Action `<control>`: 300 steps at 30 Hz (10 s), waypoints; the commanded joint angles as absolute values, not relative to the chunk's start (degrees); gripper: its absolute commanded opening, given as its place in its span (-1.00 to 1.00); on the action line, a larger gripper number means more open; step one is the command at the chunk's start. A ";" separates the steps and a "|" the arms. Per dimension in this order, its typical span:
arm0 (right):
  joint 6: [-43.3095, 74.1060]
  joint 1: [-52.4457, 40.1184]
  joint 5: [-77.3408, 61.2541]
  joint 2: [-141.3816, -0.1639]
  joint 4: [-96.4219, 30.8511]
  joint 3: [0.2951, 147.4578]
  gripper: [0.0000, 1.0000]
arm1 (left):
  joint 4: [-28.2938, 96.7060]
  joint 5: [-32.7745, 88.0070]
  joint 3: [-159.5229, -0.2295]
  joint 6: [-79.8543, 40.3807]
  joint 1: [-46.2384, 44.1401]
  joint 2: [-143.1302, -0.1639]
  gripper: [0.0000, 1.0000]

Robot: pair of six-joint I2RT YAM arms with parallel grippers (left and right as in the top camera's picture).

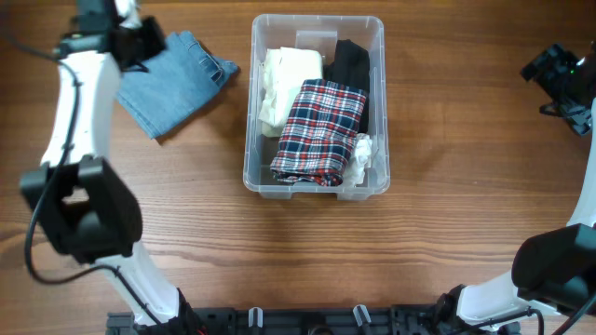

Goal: Pack container

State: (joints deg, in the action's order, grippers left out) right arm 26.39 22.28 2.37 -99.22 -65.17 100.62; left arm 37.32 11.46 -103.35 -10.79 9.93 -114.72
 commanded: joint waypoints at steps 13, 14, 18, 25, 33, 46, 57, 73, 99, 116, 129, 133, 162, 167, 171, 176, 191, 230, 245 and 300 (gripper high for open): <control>27.14 22.20 1.83 -99.63 -64.95 100.38 1.00 | 33.36 5.28 -103.18 -7.49 14.48 -128.86 -0.92; 27.14 22.20 1.85 -99.63 -64.95 100.38 1.00 | 33.89 5.28 -103.18 -7.49 14.46 -129.54 -0.92; 27.14 22.20 1.83 -99.63 -64.93 100.38 0.99 | 37.34 5.15 -103.13 -7.46 14.57 -131.07 -0.92; 27.14 22.20 1.85 -99.63 -64.95 100.38 1.00 | 47.77 3.07 -103.09 -7.57 14.63 -131.17 -0.92; 27.14 22.20 1.85 -99.63 -64.95 100.38 0.99 | 62.76 3.22 -103.09 -15.68 14.52 -131.17 -0.92; 27.14 22.20 1.85 -99.63 -64.95 100.38 0.99 | 72.66 24.91 -103.11 -20.60 12.84 -130.13 -0.92; 27.11 22.20 1.85 -99.63 -64.95 100.38 1.00 | 64.01 29.95 -103.15 -17.21 16.08 -122.43 -0.92; 27.14 22.20 1.85 -99.63 -64.95 100.38 0.99 | 55.24 32.32 -103.13 7.03 29.54 -122.63 0.82; 27.16 22.20 1.85 -99.63 -64.95 100.38 0.99 | 54.74 44.40 -103.13 13.28 28.82 -135.79 0.75; 27.14 22.20 1.85 -99.63 -64.95 100.38 0.99 | 59.66 39.79 -103.07 13.30 21.47 -135.92 0.35; 27.14 22.20 1.85 -99.63 -64.95 100.38 1.00 | 60.84 40.03 -103.42 13.06 21.76 -135.11 -0.92; 27.14 22.20 1.85 -99.63 -64.95 100.38 0.99 | 63.68 41.04 -107.13 12.43 22.04 -133.45 -0.92; 27.14 22.20 1.85 -99.63 -64.95 100.38 1.00 | 73.01 49.04 -121.25 -7.44 2.68 -95.90 -0.92; 27.16 22.20 1.85 -99.63 -64.95 100.38 1.00 | 69.63 48.97 -120.99 -15.00 -6.76 -97.36 -0.92; 27.14 22.20 1.83 -99.63 -64.95 100.38 1.00 | 63.57 46.61 -120.99 -21.02 -13.69 -99.39 -0.92; 27.14 22.20 1.85 -99.63 -64.93 100.38 0.99 | 59.22 36.53 -120.99 -27.66 -19.81 -103.09 -0.92; 27.11 22.20 1.85 -99.63 -64.95 100.38 1.00 | 55.94 34.87 -120.99 -32.45 -21.89 -117.10 -0.92; 27.14 22.20 1.85 -99.63 -64.93 100.38 0.99 | 59.81 20.03 -121.08 -24.88 -23.09 -109.45 -0.28; 27.14 22.20 1.85 -99.63 -64.93 100.38 0.99 | 59.68 20.78 -121.08 -24.27 -29.52 -124.14 -0.92; 27.14 22.20 1.85 -99.63 -64.95 100.38 1.00 | 52.36 9.17 -120.64 -22.68 -29.78 -123.28 -0.92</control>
